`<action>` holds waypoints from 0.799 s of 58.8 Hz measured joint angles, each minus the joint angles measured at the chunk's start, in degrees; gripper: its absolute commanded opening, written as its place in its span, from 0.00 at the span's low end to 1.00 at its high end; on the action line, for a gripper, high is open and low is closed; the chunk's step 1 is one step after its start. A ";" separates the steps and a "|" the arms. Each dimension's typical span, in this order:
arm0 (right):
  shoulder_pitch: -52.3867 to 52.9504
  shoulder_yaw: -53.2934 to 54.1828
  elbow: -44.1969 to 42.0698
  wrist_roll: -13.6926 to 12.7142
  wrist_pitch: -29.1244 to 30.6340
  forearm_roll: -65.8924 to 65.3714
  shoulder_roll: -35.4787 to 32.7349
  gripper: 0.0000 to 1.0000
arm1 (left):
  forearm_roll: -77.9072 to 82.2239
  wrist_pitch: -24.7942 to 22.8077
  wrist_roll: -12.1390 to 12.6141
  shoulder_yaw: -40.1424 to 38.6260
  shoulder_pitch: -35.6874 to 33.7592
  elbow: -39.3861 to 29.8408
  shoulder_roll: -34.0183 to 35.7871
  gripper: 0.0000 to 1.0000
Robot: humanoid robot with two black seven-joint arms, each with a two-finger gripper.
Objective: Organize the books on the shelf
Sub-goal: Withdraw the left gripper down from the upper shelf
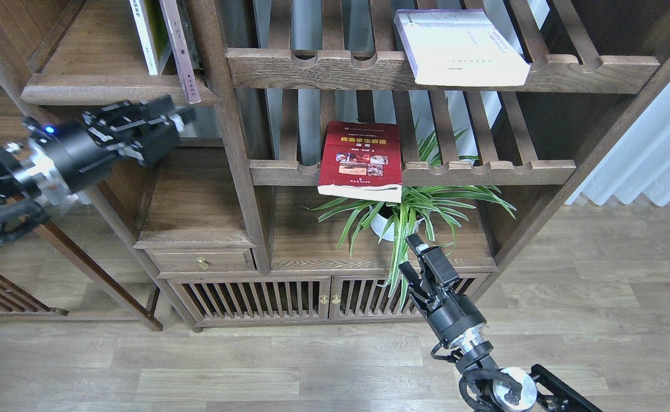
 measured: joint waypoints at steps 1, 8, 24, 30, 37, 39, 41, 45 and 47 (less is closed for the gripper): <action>0.00 0.14 0.00 0.03 0.00 0.00 0.01 0.98 | 0.03 0.00 0.00 0.15 0.28 0.00 -0.49 0.55; 0.07 0.94 0.00 0.16 0.00 0.01 0.16 0.98 | -0.07 0.00 -0.16 0.40 4.85 0.00 -3.97 0.56; 0.60 1.08 -0.01 0.44 0.00 0.01 0.83 0.98 | -8.00 0.00 -0.71 -3.69 19.04 0.42 -9.59 0.66; 0.61 1.08 -0.01 0.59 0.00 0.00 1.46 0.98 | -9.75 0.00 -0.71 -4.57 23.08 0.97 -11.58 0.73; 0.80 1.08 0.00 0.61 0.00 -0.05 1.67 0.98 | -11.88 0.00 -0.71 -5.12 23.99 2.07 -13.20 0.73; 0.90 1.08 0.00 0.61 0.00 -0.06 1.69 0.98 | -12.59 0.00 -0.71 -5.18 24.03 2.41 -13.28 0.73; 0.97 1.07 0.02 0.62 0.00 -0.07 1.71 0.98 | -13.34 0.00 -0.72 -5.19 24.10 2.85 -13.30 0.74; 1.02 1.03 0.30 0.62 0.00 -0.08 1.87 0.98 | -14.39 0.00 -0.76 -5.19 24.48 3.60 -13.34 0.78; 1.04 1.01 0.46 0.62 0.00 -0.08 2.03 0.98 | -14.81 0.00 -0.80 -5.19 24.80 3.99 -13.42 0.80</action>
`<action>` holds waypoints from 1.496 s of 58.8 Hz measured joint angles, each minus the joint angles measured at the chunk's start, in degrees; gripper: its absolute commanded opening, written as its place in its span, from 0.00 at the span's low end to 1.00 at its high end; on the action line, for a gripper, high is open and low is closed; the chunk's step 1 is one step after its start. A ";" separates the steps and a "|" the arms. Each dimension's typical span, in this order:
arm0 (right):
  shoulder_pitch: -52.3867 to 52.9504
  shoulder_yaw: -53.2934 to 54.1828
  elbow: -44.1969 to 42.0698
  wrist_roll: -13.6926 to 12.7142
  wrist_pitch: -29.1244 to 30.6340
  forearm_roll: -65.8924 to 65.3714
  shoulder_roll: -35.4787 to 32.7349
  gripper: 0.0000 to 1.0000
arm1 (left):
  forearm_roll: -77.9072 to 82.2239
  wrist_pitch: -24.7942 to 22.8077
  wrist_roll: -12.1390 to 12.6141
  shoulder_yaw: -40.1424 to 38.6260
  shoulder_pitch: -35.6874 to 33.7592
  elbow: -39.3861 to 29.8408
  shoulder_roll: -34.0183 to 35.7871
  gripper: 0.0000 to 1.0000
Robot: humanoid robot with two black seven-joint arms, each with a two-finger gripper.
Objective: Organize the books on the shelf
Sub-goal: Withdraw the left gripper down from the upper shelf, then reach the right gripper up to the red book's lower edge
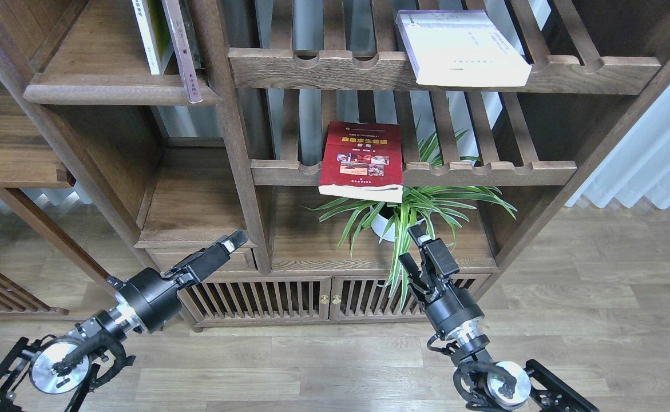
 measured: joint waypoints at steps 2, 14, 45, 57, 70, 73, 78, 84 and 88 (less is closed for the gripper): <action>0.01 -0.02 0.14 0.00 0.00 -0.01 0.17 0.98 | -0.31 0.00 -0.02 0.00 0.33 0.39 -0.11 0.81; 0.07 -0.52 1.02 0.00 0.00 -0.42 4.17 0.98 | -1.07 0.00 -0.09 -0.19 1.12 2.82 -0.39 0.82; 0.15 -5.62 4.66 6.74 0.00 -0.37 4.71 0.99 | -1.16 0.00 -0.04 -1.24 2.93 3.58 -0.13 0.82; 1.65 -11.11 4.30 7.48 0.00 -1.22 4.71 0.99 | -1.09 0.00 0.01 -1.37 3.07 3.58 0.10 0.82; 5.10 -14.59 2.90 7.52 0.00 -3.28 4.71 0.99 | -1.08 0.00 0.09 -1.64 3.85 3.38 0.21 0.82; 6.58 -14.58 2.11 7.66 0.00 -3.27 4.71 0.99 | -1.08 0.00 0.09 -1.91 4.15 3.38 0.21 0.82; 8.98 -14.42 0.31 7.76 0.00 -3.27 4.71 0.99 | -1.08 0.00 0.09 -2.19 4.35 3.38 0.19 0.82; 12.29 -14.02 -3.02 7.89 0.00 -3.09 4.71 0.99 | -1.08 0.00 0.09 -2.34 4.40 3.38 0.16 0.82; 14.04 -13.94 -5.01 7.90 0.00 -2.95 4.71 0.99 | -1.08 0.00 0.09 -2.59 4.40 3.38 0.14 0.82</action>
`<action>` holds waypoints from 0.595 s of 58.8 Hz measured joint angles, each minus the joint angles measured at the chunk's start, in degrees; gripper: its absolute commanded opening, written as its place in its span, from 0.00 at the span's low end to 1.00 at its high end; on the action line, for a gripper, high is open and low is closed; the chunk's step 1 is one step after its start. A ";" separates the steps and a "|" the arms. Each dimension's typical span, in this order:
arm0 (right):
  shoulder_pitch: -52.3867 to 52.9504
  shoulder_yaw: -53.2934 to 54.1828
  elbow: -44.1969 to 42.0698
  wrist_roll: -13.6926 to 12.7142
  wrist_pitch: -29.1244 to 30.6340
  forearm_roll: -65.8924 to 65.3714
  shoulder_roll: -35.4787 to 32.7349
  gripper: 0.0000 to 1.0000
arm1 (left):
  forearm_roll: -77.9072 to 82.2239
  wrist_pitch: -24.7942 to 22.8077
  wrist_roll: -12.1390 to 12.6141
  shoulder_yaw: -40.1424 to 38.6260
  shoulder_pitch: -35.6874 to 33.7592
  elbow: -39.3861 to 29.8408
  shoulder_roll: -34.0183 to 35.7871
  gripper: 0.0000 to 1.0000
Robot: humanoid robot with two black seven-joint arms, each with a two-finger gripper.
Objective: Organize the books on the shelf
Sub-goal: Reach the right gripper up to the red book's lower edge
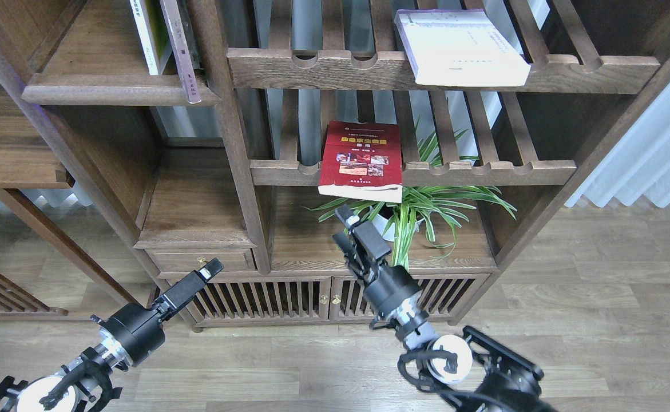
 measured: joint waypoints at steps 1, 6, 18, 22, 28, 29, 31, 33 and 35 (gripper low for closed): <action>0.26 0.01 -0.29 0.00 0.00 0.01 0.00 0.99 | 0.00 0.00 0.00 -0.09 0.00 0.00 0.00 0.82; 1.03 -0.08 -1.14 0.00 0.00 0.01 0.00 0.99 | 0.00 0.00 0.00 -0.52 0.00 0.00 0.00 0.82; 1.79 -0.38 -1.42 -0.07 0.00 0.00 0.00 0.99 | 0.00 0.00 0.00 -0.66 0.00 0.02 0.00 0.82; 2.02 -0.40 -1.51 -0.08 0.00 0.00 0.00 0.99 | 0.00 0.00 0.00 -0.66 0.00 0.02 0.00 0.82; 2.43 -0.41 -1.98 -0.08 0.00 -0.04 0.00 0.99 | 0.00 0.00 0.00 -0.71 0.00 0.02 0.00 0.82; 2.99 -0.31 -2.41 -0.09 -0.55 -0.04 0.01 0.99 | 0.00 0.00 0.00 -0.74 0.00 -0.06 0.00 0.82; 3.25 -0.21 -2.61 -0.08 -0.89 -0.04 0.00 0.99 | 0.00 0.00 0.00 -0.74 0.00 -0.13 0.00 0.82; 3.54 -0.17 -2.89 -0.09 -1.32 -0.05 0.01 0.99 | 0.00 0.00 0.00 -0.75 0.00 -0.17 0.00 0.82; 4.10 -0.16 -3.55 -0.09 -2.08 -0.05 0.01 0.99 | 0.00 0.00 0.00 -0.75 0.00 -0.22 0.00 0.82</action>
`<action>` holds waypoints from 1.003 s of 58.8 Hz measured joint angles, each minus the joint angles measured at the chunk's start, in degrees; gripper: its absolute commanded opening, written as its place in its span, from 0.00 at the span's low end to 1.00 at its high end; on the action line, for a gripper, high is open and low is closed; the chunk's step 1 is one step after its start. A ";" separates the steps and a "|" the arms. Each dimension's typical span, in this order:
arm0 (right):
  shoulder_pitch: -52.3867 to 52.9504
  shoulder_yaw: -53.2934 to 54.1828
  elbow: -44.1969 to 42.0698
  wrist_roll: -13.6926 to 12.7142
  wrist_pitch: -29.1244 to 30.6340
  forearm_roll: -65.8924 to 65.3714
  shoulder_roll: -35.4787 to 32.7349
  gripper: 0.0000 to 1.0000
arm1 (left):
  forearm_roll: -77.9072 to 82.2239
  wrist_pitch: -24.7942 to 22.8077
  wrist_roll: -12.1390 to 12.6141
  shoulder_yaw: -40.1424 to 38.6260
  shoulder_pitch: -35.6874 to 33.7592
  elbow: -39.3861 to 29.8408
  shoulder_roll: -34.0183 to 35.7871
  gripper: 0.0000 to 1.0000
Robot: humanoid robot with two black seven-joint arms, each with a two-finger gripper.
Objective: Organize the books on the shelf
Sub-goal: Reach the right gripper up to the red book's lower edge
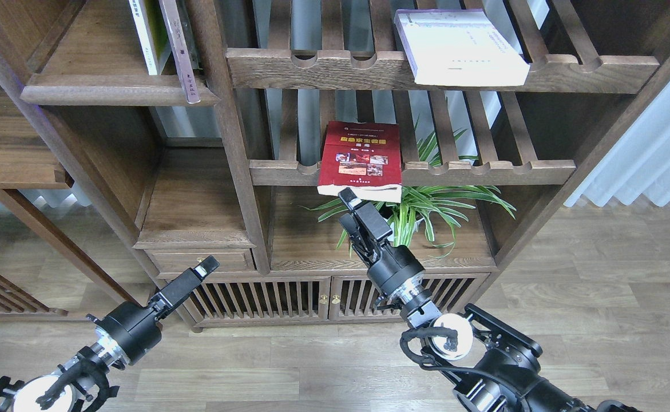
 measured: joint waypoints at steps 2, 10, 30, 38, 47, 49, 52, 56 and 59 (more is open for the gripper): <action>0.48 0.03 -0.65 0.00 -0.59 0.01 -0.01 0.99 | 0.00 0.00 0.00 0.00 0.00 -0.05 0.00 0.82; 2.36 -0.10 -3.62 0.00 -3.05 0.00 -0.01 0.99 | 0.00 0.00 0.00 -0.14 0.00 -0.17 0.00 0.82; 5.93 -0.16 -7.55 0.00 -6.26 0.15 -0.01 0.99 | 0.00 0.00 0.00 -0.53 0.00 -0.30 0.00 0.82; 6.93 0.04 -8.55 0.00 -6.40 0.20 -0.01 0.99 | 0.00 0.00 0.00 -0.53 0.00 -0.37 0.00 0.82; 8.14 0.10 -9.36 0.00 -7.36 0.51 -0.01 0.99 | 0.00 0.00 0.00 -0.60 0.00 -0.51 0.00 0.82; 8.31 0.10 -9.37 0.00 -7.70 0.52 -0.01 0.99 | 0.00 0.00 0.00 -0.60 0.00 -0.52 0.00 0.82; 8.61 0.10 -9.38 0.00 -8.54 0.54 -0.01 0.98 | 0.00 0.00 0.00 -0.61 0.00 -0.52 0.00 0.82; 8.85 0.10 -9.39 0.00 -9.65 0.54 -0.01 0.97 | 0.00 0.00 0.00 -0.62 -0.01 -0.53 0.00 0.82; 9.04 0.10 -9.39 -0.06 -10.41 0.54 -0.01 0.97 | 0.00 0.00 0.00 -0.63 -0.03 -0.54 0.00 0.82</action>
